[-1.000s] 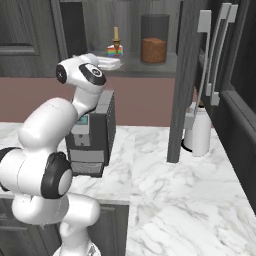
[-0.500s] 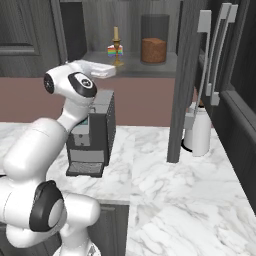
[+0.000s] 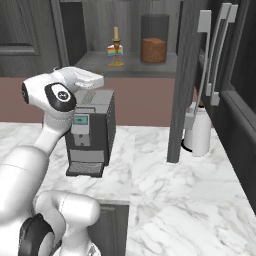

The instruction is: Pick the jar and candle from the dining table and place them in the open cabinet. Close the cabinet after placing the objects.

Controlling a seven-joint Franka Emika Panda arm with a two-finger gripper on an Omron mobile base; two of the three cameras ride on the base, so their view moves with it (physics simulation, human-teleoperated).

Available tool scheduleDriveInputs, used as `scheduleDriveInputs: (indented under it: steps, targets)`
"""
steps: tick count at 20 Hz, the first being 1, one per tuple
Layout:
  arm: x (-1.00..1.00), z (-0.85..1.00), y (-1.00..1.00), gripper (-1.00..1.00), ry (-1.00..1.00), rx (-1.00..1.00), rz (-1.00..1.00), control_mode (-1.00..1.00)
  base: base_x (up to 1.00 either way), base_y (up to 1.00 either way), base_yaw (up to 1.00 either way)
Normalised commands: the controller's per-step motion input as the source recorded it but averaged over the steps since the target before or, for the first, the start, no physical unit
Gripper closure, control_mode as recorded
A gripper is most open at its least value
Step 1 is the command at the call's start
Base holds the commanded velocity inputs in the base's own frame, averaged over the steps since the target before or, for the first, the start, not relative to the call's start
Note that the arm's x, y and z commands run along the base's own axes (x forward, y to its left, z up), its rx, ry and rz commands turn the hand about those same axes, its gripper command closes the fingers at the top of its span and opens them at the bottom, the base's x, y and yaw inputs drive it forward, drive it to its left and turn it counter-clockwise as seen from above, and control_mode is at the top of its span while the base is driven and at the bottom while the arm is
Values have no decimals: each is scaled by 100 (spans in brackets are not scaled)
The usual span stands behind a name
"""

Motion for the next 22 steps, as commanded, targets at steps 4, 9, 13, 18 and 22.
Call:
scheduleDriveInputs:
  steps: [4, 9, 13, 18, 22]
  targets:
    - [-61, 2, 2, -100, 3, 3, -24, -100, 0, 0, 0]
    - [-79, -2, -2, -100, -11, 6, -13, -100, 0, 0, 0]
    - [-84, 0, -3, -100, -7, 20, -3, -100, 0, 0, 0]
    - [-72, 0, -9, -100, -13, 42, 7, -100, 0, 0, 0]
    - [-71, 3, -21, -100, -10, 47, 17, -100, 0, 0, 0]
